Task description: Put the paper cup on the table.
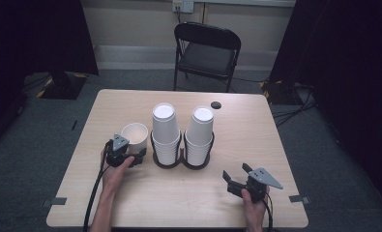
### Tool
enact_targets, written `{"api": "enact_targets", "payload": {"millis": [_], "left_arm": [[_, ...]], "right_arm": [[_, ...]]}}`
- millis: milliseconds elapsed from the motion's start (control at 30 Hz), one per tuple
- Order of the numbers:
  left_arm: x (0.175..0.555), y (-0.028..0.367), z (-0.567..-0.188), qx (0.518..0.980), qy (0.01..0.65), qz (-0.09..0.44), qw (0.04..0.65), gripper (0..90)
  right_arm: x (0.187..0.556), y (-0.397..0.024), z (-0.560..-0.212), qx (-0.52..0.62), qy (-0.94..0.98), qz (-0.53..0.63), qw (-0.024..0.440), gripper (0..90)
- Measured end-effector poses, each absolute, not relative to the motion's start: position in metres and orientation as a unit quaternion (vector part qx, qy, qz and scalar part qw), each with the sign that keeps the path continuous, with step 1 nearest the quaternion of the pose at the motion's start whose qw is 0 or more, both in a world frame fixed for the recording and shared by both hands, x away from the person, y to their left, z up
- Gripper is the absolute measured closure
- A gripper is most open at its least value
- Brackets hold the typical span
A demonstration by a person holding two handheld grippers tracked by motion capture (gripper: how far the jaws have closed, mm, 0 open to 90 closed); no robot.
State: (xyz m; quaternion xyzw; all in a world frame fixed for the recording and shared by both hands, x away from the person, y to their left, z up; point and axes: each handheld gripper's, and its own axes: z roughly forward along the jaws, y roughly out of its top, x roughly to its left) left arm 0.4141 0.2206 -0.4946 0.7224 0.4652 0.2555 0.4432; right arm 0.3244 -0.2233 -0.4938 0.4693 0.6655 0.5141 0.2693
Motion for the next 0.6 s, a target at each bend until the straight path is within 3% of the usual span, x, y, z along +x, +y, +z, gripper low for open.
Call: {"api": "enact_targets", "payload": {"millis": [600], "left_arm": [[0.378, 0.222, -0.488, 0.713, 0.462, 0.270, 0.453, 15.7]], "right_arm": [[0.324, -0.223, -0.494, 0.468, 0.667, 0.515, 0.267, 13.8]]}}
